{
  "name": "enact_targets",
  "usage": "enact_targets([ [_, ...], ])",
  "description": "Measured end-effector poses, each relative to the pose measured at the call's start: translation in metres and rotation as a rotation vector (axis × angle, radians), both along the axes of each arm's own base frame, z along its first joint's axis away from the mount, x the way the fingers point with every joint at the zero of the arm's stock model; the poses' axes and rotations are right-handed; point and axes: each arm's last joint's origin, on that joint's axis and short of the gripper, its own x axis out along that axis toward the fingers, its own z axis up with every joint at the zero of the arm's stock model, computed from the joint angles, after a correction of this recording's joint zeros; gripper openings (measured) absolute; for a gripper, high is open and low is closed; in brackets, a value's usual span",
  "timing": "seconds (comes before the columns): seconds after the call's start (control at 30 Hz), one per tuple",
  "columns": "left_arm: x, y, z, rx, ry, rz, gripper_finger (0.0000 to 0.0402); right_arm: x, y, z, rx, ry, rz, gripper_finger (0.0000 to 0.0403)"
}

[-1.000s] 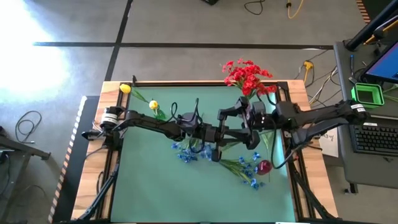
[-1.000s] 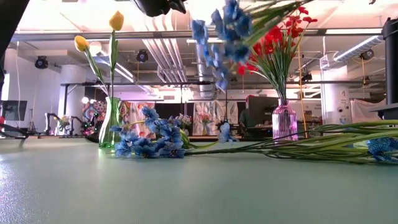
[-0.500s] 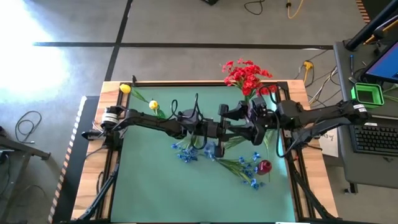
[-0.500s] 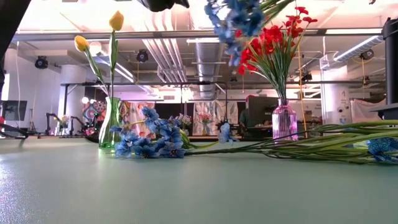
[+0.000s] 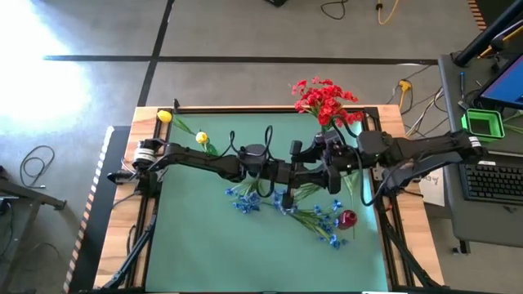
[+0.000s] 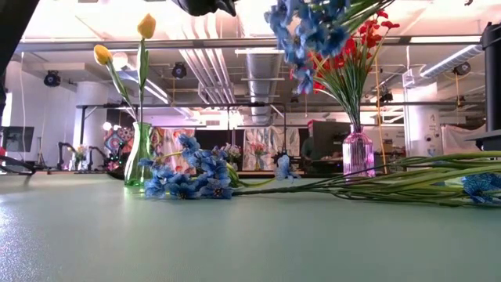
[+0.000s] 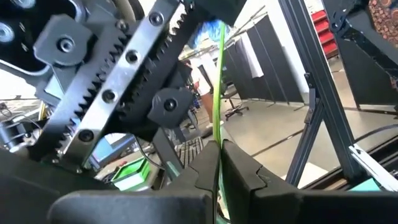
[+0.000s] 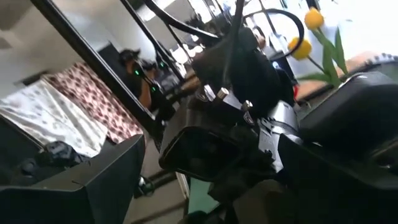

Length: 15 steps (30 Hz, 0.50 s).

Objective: Sort flowers into vase by color
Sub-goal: Put the blue flower into the red vase

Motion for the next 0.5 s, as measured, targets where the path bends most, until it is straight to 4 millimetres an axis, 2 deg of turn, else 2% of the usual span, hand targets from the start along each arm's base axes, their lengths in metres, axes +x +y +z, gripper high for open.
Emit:
enact_targets([
  [0.2, 0.0, 0.0, 0.0, 0.017, -0.006, 0.003, 0.0, -0.007, -0.001, 0.008, 0.002, 0.134, -0.008, 0.0364],
  [0.33, 0.0, 0.0, 0.002, 0.021, -0.015, 0.003, 0.0, -0.009, -0.001, 0.011, -0.013, 0.162, -0.006, 0.0364],
  [0.43, 0.0, 0.0, 0.003, 0.037, -0.018, 0.015, 0.0, -0.011, -0.002, 0.008, -0.021, 0.219, -0.011, 0.0364],
  [0.5, -0.004, -0.001, 0.01, 0.059, -0.054, 0.023, 0.0, -0.013, -0.002, 0.001, -0.021, 0.289, -0.02, 0.0364],
])
